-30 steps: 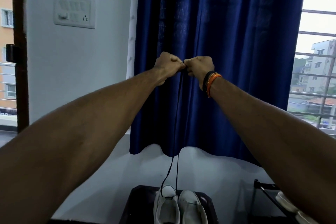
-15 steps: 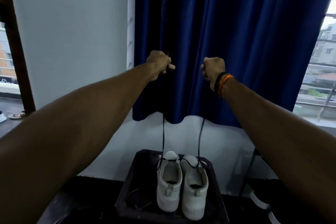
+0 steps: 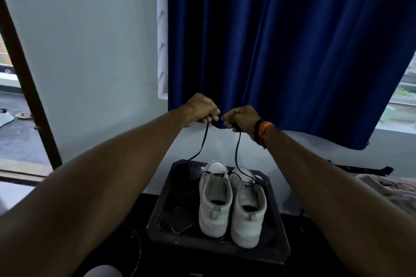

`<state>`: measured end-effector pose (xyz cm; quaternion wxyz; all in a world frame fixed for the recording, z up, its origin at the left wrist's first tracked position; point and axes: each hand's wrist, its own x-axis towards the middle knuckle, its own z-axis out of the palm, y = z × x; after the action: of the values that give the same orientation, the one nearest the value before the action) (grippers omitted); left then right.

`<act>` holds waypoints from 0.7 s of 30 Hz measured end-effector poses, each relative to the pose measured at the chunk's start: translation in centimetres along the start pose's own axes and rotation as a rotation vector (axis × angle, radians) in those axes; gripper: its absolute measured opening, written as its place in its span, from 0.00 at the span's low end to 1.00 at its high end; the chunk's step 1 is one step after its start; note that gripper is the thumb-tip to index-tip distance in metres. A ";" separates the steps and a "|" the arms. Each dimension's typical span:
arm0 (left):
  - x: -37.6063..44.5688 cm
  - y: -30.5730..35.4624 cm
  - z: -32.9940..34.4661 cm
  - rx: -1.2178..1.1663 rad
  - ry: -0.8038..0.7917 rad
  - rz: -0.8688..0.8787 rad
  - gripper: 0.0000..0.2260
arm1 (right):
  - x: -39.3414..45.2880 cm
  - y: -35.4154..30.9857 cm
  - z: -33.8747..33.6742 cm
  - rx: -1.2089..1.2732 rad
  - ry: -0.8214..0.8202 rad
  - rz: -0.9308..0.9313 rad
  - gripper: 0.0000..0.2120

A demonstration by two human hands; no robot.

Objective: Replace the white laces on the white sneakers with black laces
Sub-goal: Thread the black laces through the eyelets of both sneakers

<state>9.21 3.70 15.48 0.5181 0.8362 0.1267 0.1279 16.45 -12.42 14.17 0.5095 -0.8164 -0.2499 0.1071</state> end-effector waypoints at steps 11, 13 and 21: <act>-2.2 -7.6 5.4 0.235 -0.087 -0.044 0.07 | -1.5 6.5 4.5 -0.321 -0.199 0.118 0.08; -2.7 -8.5 6.0 0.317 -0.150 -0.083 0.05 | -1.8 7.5 5.0 -0.368 -0.226 0.109 0.08; -3.6 -8.9 6.8 0.662 -0.163 -0.131 0.10 | -2.3 9.5 5.9 -0.492 -0.231 0.159 0.08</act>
<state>7.47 0.61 4.24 0.2343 0.9565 0.1728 -0.0209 14.76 -12.38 2.90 0.2544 -0.9149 -0.2600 0.1751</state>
